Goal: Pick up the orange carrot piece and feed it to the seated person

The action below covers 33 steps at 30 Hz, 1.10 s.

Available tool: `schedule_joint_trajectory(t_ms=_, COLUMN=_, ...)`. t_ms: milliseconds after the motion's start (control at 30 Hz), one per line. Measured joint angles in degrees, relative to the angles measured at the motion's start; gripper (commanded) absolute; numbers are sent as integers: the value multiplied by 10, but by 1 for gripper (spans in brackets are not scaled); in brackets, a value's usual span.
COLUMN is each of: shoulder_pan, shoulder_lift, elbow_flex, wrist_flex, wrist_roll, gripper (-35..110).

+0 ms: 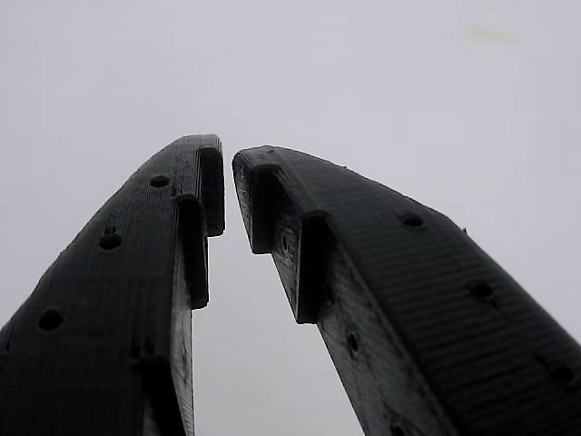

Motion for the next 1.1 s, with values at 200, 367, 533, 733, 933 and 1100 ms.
schedule_joint_trajectory(t_ms=200, shoulder_pan=105, shoulder_lift=-33, elbow_flex=0, wrist_flex=0, wrist_roll=-73, gripper=-3)
schedule_joint_trajectory(t_ms=367, shoulder_pan=180, shoulder_lift=-45, elbow_flex=0, wrist_flex=0, wrist_roll=-127, gripper=-3)
schedule_joint_trajectory(t_ms=533, shoulder_pan=241, shoulder_lift=-45, elbow_flex=-11, wrist_flex=-11, wrist_roll=-166, gripper=-3)
schedule_joint_trajectory(t_ms=733, shoulder_pan=298, shoulder_lift=-83, elbow_flex=-54, wrist_flex=-79, wrist_roll=-179, gripper=-3)
schedule_joint_trajectory(t_ms=933, shoulder_pan=330, shoulder_lift=-169, elbow_flex=-98, wrist_flex=-117, wrist_roll=-179, gripper=-3)
schedule_joint_trajectory(t_ms=1100, shoulder_pan=344, shoulder_lift=-226, elbow_flex=-154, wrist_flex=-120, wrist_roll=-179, gripper=-3)
